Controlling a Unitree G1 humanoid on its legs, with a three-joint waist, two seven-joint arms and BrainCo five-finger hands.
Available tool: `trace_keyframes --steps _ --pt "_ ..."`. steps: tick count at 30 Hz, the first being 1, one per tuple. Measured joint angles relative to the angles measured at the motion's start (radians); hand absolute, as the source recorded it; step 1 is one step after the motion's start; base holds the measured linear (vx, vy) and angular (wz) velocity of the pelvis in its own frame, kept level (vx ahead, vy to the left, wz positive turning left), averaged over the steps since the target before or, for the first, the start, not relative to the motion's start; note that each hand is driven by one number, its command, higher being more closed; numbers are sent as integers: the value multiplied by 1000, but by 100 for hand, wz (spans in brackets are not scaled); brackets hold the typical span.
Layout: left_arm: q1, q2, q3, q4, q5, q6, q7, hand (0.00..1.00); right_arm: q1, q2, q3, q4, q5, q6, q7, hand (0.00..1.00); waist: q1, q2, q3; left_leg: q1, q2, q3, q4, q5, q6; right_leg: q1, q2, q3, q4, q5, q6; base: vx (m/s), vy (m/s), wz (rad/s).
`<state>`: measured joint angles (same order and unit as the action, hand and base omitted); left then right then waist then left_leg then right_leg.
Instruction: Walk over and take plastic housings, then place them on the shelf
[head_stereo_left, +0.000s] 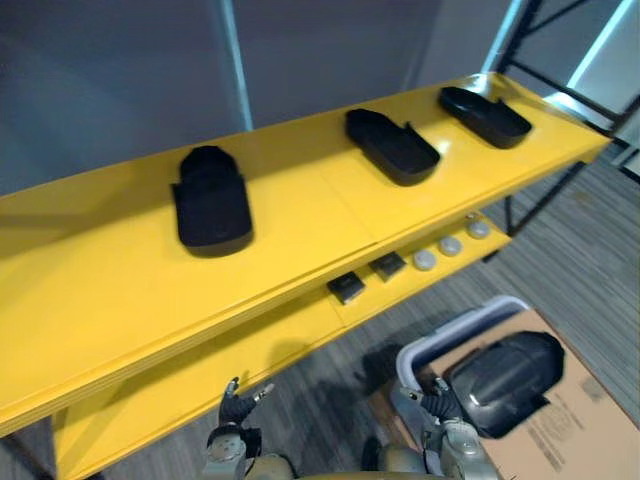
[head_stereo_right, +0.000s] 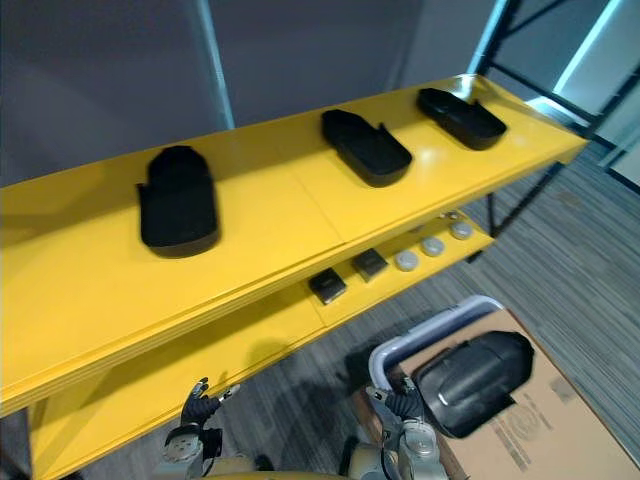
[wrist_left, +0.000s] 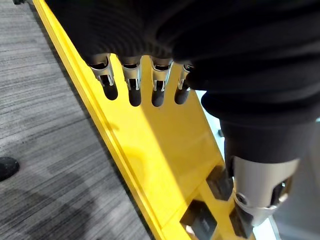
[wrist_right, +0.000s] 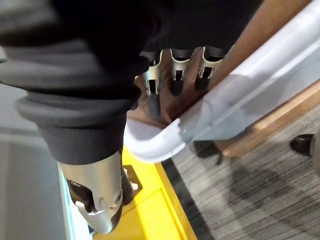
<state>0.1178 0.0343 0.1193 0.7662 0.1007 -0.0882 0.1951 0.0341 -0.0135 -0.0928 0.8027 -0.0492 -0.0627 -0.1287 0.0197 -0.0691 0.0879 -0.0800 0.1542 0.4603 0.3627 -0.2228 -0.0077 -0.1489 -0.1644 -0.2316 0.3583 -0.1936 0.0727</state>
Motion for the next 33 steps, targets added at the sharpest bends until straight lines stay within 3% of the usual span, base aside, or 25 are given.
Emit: trace_keyframes --steps 2,4,7,9,12,13,14,17,19,21,25,33 --pt "1 -42 1 14 -8 7 0 0 -41 -44 33 52 -3 1 -2 0 1 60 -8 -13 -10 -157 -60 -5 -5 32 72 35 -135 81 -20 -65 -192 -100" --pt "-7 -46 1 24 -14 5 2 0 -76 -70 38 77 -3 6 -2 0 24 91 -25 -5 -11 -164 -118 48 -47 27 115 95 -236 154 -35 -23 -47 -95" --pt "-14 -38 -8 46 -23 5 2 0 -85 -71 61 76 -2 4 -3 0 20 83 -13 11 19 -158 -94 51 -53 64 150 137 -334 211 -53 -56 -97 -59" --pt "-22 -33 -16 70 -24 7 2 0 -83 -68 65 77 -2 4 -2 0 21 71 2 13 37 -160 -49 50 -55 95 154 149 -383 217 -57 -79 -33 -42" --pt "-20 -29 -39 70 -23 12 1 0 -86 -70 62 77 -1 0 -4 0 23 74 35 -2 50 -223 44 45 -60 125 162 166 -406 219 -56 -62 -38 -44" --pt "-23 -27 -39 69 -23 12 2 0 -84 -69 63 80 -1 0 -6 0 21 72 43 -30 36 -285 98 43 -59 128 163 200 -413 247 -59 -23 22 -48" --pt "-23 -28 -39 69 -23 11 2 0 -90 -67 62 84 -1 1 -7 0 28 68 50 -46 2 -373 84 -6 -66 123 162 241 -421 261 -62 -9 54 -61" --pt "-22 -24 -38 70 -23 13 1 0 -140 -77 47 88 0 0 -24 0 37 115 66 -20 -86 -469 -81 -13 -48 84 166 348 -442 270 -53 -33 163 -103" --pt "-22 -19 -38 71 -28 14 2 0 -140 -61 39 96 0 0 -33 0 53 112 75 13 -83 -394 -120 -11 -46 88 155 322 -449 273 -53 2 124 -89" --pt "-20 0 -37 93 -28 14 2 0 -135 -53 30 100 0 0 -43 0 51 107 79 49 -101 -340 -102 -28 -28 104 142 335 -437 324 -20 86 167 -80" --pt "-28 2 -38 114 -28 15 1 0 -116 -50 32 100 0 -17 -43 0 46 108 68 118 -117 -267 -155 -29 -18 103 142 379 -461 336 -10 103 94 -76" --pt "-38 -2 -30 152 -28 16 1 0 -135 -34 31 104 23 -44 -43 0 46 110 57 166 -125 -226 -152 -51 18 54 183 320 -464 377 -35 62 0 -89"
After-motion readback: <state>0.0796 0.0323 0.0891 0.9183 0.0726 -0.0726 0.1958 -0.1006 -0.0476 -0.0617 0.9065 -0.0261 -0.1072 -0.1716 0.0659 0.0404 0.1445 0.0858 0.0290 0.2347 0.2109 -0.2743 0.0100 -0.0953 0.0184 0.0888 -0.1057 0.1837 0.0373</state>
